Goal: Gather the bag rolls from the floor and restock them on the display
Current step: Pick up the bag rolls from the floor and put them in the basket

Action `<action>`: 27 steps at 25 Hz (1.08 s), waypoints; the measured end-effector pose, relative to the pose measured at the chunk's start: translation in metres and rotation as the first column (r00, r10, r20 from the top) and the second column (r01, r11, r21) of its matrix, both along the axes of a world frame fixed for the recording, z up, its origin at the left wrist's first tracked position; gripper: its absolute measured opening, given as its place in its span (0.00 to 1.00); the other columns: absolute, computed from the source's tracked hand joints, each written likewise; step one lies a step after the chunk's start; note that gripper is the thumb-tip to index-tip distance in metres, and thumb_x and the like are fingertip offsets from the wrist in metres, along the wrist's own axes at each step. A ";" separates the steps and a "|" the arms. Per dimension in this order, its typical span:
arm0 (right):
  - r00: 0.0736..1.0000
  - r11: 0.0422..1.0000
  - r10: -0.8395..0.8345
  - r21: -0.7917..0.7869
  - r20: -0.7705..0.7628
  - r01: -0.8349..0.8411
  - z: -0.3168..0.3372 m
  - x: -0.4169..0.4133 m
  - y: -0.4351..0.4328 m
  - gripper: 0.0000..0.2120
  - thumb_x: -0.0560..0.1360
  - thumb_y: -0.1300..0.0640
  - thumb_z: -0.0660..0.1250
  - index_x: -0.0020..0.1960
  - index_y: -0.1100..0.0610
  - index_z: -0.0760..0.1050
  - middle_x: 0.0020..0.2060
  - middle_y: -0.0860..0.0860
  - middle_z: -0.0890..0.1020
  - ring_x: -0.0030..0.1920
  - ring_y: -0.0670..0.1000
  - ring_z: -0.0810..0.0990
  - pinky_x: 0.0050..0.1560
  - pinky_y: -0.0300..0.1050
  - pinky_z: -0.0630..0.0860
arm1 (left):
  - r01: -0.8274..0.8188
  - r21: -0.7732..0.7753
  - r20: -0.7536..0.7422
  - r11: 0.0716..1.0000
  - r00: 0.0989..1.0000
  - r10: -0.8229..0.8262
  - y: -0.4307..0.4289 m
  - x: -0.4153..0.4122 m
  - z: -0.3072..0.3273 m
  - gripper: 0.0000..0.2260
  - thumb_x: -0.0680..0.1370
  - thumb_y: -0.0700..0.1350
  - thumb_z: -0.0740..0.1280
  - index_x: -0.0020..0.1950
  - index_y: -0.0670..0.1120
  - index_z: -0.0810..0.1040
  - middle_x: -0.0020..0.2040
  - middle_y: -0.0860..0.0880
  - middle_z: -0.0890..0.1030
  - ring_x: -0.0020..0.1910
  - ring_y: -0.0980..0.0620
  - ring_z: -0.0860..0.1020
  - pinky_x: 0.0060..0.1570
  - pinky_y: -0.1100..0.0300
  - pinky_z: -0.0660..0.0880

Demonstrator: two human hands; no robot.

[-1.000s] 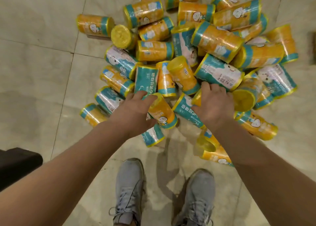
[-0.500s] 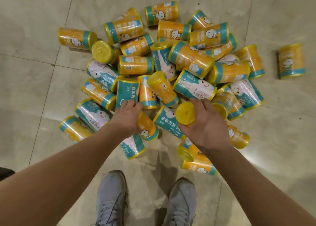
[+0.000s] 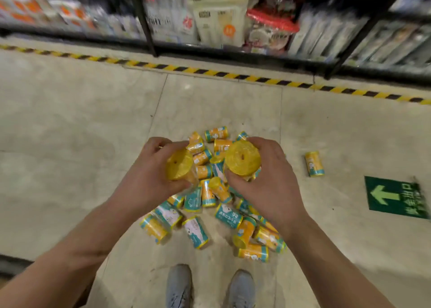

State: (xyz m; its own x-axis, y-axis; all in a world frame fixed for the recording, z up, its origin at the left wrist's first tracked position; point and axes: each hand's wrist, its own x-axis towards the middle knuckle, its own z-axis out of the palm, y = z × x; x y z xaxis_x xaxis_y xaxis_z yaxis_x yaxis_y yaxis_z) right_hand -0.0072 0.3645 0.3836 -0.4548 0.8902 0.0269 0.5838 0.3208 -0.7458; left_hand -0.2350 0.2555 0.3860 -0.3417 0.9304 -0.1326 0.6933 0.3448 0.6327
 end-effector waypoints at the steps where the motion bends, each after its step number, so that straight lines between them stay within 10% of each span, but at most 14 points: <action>1: 1.000 0.999 0.015 0.037 -0.019 -0.015 0.055 -0.007 0.002 0.32 0.67 0.46 0.78 0.68 0.49 0.72 0.62 0.44 0.74 0.62 0.43 0.74 0.57 0.39 0.71 | 0.002 0.039 -0.020 0.999 1.000 -0.002 0.001 -0.006 0.059 0.38 0.62 0.45 0.84 0.69 0.58 0.75 0.61 0.54 0.69 0.57 0.65 0.69 0.56 0.82 0.60; 11: 0.973 0.951 0.114 0.305 -0.199 -0.049 0.418 -0.026 -0.041 0.35 0.66 0.39 0.76 0.70 0.47 0.71 0.61 0.43 0.76 0.59 0.44 0.75 0.59 0.50 0.76 | 0.038 0.389 -0.059 0.920 0.998 -0.016 -0.051 -0.019 0.440 0.35 0.65 0.53 0.82 0.70 0.61 0.74 0.63 0.60 0.72 0.61 0.63 0.72 0.60 0.68 0.70; 27: 0.804 0.816 0.563 0.285 -0.191 -0.503 0.447 -0.045 -0.090 0.31 0.65 0.37 0.78 0.65 0.37 0.70 0.57 0.32 0.74 0.57 0.36 0.73 0.51 0.36 0.73 | -0.432 0.454 0.215 0.779 0.902 0.375 -0.173 0.032 0.455 0.28 0.67 0.49 0.82 0.62 0.66 0.77 0.61 0.63 0.77 0.61 0.61 0.76 0.56 0.60 0.79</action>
